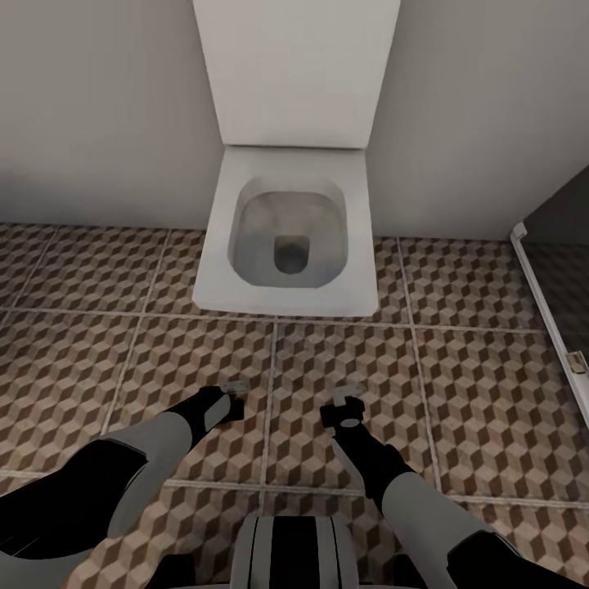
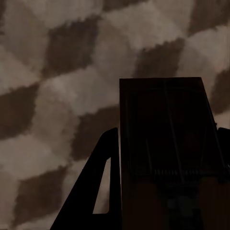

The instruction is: Take the four mousetraps from the cabinet in the bathroom and place them on the bathroom floor. Make sure all four end up on the same floor surface, and ensure that at least two of them are either under or directly next to the same bathroom sink.

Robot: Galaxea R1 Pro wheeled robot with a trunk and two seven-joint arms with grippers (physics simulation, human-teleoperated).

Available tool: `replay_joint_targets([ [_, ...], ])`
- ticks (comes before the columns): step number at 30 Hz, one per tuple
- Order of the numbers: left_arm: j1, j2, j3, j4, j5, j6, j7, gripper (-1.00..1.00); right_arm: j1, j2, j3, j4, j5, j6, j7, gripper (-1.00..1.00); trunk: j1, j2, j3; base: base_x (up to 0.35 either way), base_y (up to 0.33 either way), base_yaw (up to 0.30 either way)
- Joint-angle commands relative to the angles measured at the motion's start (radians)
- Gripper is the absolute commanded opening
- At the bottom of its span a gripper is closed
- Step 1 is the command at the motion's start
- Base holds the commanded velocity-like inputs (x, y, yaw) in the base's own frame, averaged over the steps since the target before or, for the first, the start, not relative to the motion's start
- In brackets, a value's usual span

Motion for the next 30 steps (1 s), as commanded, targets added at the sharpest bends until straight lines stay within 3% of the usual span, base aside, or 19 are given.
replay_joint_targets([
  [1,0.000,0.000,-0.008,-0.002,0.007,0.002,0.003,-1.00,0.000,-0.001,0.008,-0.001,-0.010,0.000,-0.007,-1.00,0.000,0.000,0.000,0.022,0.000,0.000],
  [9,0.001,0.000,-0.019,0.023,0.007,-0.173,0.000,-1.00,0.000,-0.001,0.009,0.021,-0.006,-0.123,-0.006,-1.00,0.000,0.000,0.000,0.006,0.000,0.000],
  [16,0.002,0.001,-0.120,0.056,0.007,-0.243,-0.088,-1.00,0.000,-0.002,0.019,0.027,0.025,-0.144,-0.003,-1.00,0.000,0.000,0.000,0.000,0.000,0.000],
  [20,0.002,0.001,-0.145,0.092,0.007,-0.332,-0.126,-1.00,0.000,-0.002,0.023,0.037,0.052,-0.167,0.032,-1.00,0.000,0.000,0.000,0.000,0.000,0.000],
  [24,0.003,0.002,-0.151,0.103,0.007,-0.362,-0.134,-1.00,0.000,-0.001,0.024,0.045,0.059,-0.175,0.086,-1.00,0.000,0.000,0.000,0.000,0.000,0.000],
  [30,0.004,0.002,-0.152,0.106,0.007,-0.371,-0.137,-1.00,0.000,-0.001,0.024,0.054,0.061,-0.177,0.106,-1.00,0.000,0.000,0.000,0.000,0.000,0.000],
])
